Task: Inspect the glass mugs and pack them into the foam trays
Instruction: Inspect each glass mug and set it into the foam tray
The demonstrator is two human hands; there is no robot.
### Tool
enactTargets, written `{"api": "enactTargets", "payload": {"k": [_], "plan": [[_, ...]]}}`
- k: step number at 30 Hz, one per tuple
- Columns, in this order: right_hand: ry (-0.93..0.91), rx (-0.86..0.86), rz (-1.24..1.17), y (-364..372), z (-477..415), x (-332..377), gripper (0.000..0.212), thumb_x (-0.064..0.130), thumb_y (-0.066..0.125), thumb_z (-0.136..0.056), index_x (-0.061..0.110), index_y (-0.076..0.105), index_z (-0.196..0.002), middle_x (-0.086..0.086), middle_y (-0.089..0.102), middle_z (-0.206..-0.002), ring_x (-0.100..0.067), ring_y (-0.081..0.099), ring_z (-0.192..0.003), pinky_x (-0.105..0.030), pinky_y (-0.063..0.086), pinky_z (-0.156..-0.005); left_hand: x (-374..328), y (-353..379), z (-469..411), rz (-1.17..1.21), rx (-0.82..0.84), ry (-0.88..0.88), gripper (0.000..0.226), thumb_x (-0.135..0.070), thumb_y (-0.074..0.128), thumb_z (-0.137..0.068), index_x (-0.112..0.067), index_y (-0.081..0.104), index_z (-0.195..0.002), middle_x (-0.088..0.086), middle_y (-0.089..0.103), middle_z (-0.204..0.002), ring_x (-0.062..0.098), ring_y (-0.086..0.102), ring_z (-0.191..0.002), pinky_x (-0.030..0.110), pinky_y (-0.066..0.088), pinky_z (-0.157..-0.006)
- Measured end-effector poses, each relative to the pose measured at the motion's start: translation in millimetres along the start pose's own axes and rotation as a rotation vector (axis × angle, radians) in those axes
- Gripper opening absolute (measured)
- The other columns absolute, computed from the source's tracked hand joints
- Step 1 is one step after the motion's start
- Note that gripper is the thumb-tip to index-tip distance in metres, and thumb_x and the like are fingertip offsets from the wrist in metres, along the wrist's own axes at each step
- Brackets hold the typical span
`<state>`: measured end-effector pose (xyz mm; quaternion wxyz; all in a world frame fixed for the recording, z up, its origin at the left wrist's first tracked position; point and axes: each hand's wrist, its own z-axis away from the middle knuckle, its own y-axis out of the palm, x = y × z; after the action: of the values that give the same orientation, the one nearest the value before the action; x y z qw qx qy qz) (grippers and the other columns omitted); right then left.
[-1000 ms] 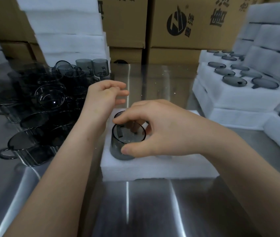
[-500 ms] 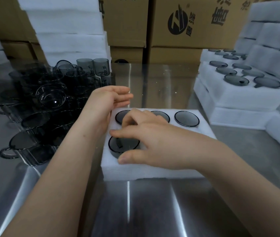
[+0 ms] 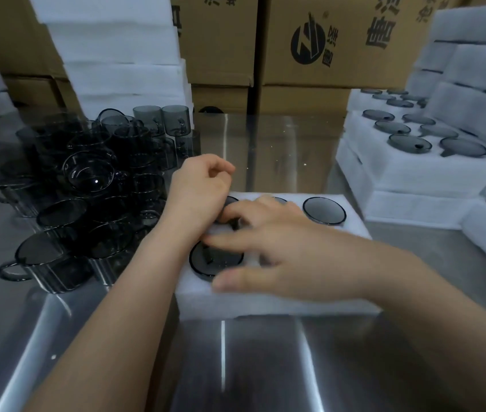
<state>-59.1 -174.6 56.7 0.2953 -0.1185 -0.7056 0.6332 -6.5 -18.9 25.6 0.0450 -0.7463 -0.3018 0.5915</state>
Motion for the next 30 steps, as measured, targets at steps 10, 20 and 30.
{"api": "enactTargets", "payload": {"k": [10, 20, 30], "plan": [[0.309, -0.670, -0.485, -5.5, -13.3, -92.4, 0.025, 0.021, 0.057, -0.095, 0.033, 0.072, -0.078, 0.010, 0.072, -0.072, -0.011, 0.064, -0.067, -0.029, 0.048, -0.071, -27.7, -2.3, -30.4, -0.315, -0.084, 0.172, 0.026, -0.017, 0.049, -0.092, -0.023, 0.070, -0.107, 0.001, 0.068, -0.110, 0.023, 0.062, -0.103, 0.036, 0.050, -0.092], [0.249, -0.625, -0.429, 0.5, -10.7, -99.5, 0.024, 0.023, 0.058, -0.094, 0.035, 0.072, -0.080, 0.018, 0.071, -0.077, -0.005, 0.066, -0.078, -0.032, 0.054, -0.081, -7.1, -22.8, -152.3, -0.667, -0.022, 0.080, 0.038, -0.011, 0.051, -0.093, 0.006, 0.050, -0.127, 0.024, 0.049, -0.129, 0.040, 0.051, -0.113, 0.038, 0.042, -0.083], [0.230, -0.612, -0.464, 1.8, -10.8, -105.2, 0.029, 0.019, 0.058, -0.096, 0.040, 0.071, -0.080, 0.019, 0.072, -0.079, -0.004, 0.067, -0.079, -0.022, 0.053, -0.077, 29.9, -16.5, -189.0, -0.745, 0.054, 0.028, 0.020, -0.008, 0.050, -0.095, 0.007, 0.059, -0.104, 0.028, 0.058, -0.110, 0.041, 0.054, -0.100, 0.036, 0.040, -0.076]]}}
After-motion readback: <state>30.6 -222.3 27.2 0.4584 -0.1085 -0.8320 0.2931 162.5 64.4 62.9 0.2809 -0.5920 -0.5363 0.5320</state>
